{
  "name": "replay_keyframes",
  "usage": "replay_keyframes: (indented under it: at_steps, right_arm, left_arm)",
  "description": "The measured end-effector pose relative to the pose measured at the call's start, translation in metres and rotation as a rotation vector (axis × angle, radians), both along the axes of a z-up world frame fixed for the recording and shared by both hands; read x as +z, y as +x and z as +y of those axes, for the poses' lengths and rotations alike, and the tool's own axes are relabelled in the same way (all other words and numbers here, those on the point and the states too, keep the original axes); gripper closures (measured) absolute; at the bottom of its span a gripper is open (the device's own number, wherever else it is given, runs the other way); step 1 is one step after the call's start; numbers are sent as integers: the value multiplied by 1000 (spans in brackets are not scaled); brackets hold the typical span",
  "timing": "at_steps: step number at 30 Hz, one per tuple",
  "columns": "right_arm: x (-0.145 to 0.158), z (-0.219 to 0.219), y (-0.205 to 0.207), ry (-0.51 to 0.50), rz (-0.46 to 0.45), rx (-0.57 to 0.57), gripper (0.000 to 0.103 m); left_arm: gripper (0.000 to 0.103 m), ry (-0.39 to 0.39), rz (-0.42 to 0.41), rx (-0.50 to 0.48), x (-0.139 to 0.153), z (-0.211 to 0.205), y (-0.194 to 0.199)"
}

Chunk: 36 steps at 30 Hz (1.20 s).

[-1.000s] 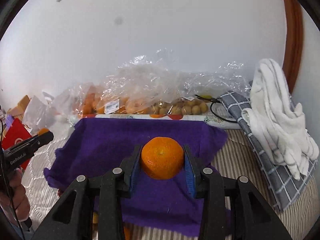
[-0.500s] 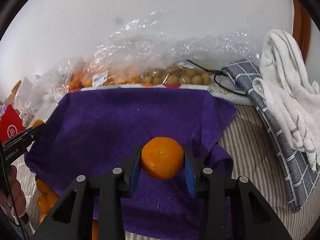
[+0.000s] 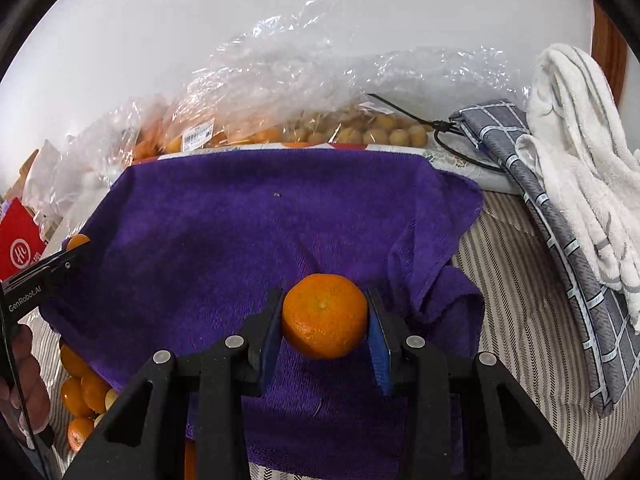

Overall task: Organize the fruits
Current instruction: 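Lift both held oranges and carry them over the purple towel, then open the right tool over the towel while the left tool releases its orange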

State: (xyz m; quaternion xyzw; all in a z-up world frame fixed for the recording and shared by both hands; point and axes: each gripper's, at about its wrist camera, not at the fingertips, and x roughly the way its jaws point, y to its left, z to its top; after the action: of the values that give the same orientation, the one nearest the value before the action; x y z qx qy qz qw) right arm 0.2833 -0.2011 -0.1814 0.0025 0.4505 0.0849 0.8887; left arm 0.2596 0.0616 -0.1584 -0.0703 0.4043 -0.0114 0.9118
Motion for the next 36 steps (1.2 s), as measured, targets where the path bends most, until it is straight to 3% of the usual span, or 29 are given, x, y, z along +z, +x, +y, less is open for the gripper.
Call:
replay_keyframes:
  at_steps: [21,36]
  right_arm:
    - [-8,7,1,-49,14,17,64]
    - [-11,15,1,-97,10,29,63]
  left_arm:
    - [73,90,46,-9,-9,-10,3]
    - [73,95,49,-15,-9,-11,3]
